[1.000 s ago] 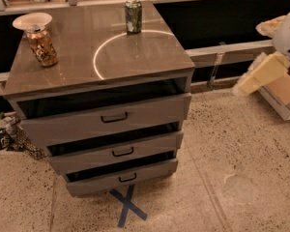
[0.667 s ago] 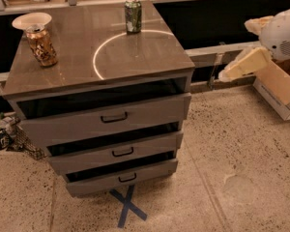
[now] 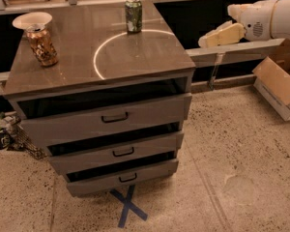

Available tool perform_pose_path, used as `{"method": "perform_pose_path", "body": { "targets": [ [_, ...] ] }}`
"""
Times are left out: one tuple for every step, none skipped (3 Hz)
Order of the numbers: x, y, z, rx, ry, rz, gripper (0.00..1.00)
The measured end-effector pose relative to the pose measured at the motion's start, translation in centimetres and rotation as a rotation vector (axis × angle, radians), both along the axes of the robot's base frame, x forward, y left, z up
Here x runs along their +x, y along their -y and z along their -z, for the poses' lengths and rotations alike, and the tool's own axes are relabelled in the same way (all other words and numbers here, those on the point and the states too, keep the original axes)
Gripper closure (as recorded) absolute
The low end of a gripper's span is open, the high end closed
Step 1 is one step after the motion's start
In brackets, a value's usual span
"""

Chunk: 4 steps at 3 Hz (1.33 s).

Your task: Knock green can over

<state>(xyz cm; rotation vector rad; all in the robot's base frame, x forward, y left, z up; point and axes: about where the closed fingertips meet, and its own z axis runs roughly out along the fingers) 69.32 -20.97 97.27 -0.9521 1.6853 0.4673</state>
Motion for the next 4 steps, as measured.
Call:
{"method": "perform_pose_path", "body": {
  "targets": [
    [0.0,0.0,0.0,0.0,0.0,0.0,0.0],
    [2.2,-0.6,-0.2,0.021,0.03,0.047,0.0],
    [6.6,-1.8,0.0,0.055,0.073,0.125,0.0],
    [13.4,-5.0,2.8,0.086,0.079,0.181,0.0]
  ]
}}
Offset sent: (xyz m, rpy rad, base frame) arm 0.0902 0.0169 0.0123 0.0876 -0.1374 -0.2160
